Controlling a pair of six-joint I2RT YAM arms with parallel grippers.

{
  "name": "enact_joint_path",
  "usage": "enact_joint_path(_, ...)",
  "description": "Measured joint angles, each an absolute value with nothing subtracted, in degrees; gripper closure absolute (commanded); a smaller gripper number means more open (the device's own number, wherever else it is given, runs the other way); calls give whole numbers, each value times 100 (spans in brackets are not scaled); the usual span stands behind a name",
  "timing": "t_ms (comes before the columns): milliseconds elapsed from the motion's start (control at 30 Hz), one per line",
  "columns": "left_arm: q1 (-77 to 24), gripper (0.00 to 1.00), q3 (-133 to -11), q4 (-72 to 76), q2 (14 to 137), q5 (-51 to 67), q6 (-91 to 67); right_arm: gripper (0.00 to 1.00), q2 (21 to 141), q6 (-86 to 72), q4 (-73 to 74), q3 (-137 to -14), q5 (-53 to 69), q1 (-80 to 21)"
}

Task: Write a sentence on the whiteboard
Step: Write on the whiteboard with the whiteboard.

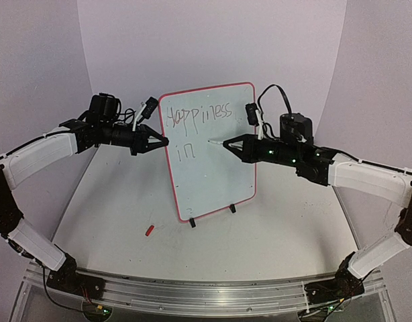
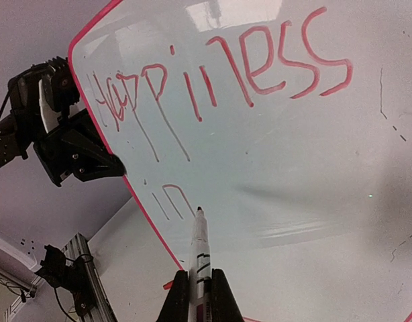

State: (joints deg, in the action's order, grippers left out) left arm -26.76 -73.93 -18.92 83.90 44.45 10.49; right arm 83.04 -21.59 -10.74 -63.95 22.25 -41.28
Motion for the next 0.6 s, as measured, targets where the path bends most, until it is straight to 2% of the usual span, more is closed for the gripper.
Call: enact_joint_path(600,-2681,100,-7393,-1892,8390,4442,1048,100,8890,-2504,-1503,-6399,2355,-3979)
